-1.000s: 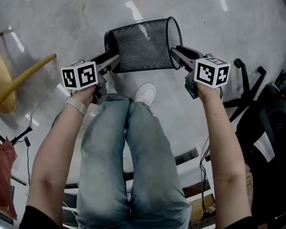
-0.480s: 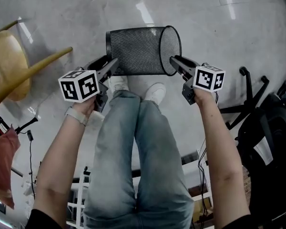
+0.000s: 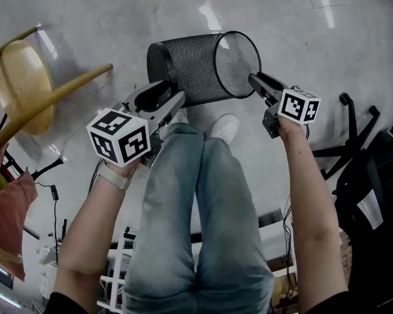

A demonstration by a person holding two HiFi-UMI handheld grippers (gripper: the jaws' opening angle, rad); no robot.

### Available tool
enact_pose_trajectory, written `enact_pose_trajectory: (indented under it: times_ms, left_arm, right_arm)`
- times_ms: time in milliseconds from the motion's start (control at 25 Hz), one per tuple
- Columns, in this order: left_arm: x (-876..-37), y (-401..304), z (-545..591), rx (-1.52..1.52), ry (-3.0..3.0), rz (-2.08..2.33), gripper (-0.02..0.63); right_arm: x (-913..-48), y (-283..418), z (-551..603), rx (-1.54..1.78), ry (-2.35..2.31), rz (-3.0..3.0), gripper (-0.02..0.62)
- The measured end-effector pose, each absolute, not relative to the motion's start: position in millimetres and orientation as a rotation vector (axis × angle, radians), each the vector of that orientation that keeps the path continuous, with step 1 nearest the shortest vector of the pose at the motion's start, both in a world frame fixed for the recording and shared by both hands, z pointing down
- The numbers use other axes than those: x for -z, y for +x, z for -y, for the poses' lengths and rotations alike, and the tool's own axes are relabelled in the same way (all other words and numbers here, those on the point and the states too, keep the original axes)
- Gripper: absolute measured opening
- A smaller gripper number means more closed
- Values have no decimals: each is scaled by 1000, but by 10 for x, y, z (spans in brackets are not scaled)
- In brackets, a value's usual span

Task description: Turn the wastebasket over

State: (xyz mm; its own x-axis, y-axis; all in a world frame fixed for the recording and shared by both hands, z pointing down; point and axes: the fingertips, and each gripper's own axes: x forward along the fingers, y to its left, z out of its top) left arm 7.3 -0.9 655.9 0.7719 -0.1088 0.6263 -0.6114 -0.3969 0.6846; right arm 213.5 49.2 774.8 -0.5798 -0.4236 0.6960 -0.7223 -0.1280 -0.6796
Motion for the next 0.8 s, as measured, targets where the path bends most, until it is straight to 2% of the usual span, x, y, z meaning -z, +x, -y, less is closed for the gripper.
enact_pose_trajectory:
  times_ms: [200, 320, 400, 480, 640, 800]
  left_arm:
    - [-6328, 707, -91, -508, 2055, 325, 174]
    - [-6347, 889, -190, -536, 2109, 196, 101]
    - [-6463, 910, -234, -578, 2092, 163, 89]
    - [-6645, 847, -263, -656, 2076, 172, 94]
    - [-6860, 824, -352, -728, 2096, 180, 86]
    - [-6843, 1043, -273, -660, 2146, 240, 75]
  right_arm:
    - [-7925, 2559, -712, -1726, 1359, 1792, 170]
    - [-8030, 2701, -815, -1737, 1410, 1769, 170]
    - [-8099, 2794, -858, -1762, 1471, 1742, 167]
    - [-8191, 2884, -908, -1760, 1535, 1679, 134]
    - [-8332, 2928, -984, -1710, 1600, 1606, 11]
    - [-8307, 2890, -963, -1722, 1627, 1649, 11]
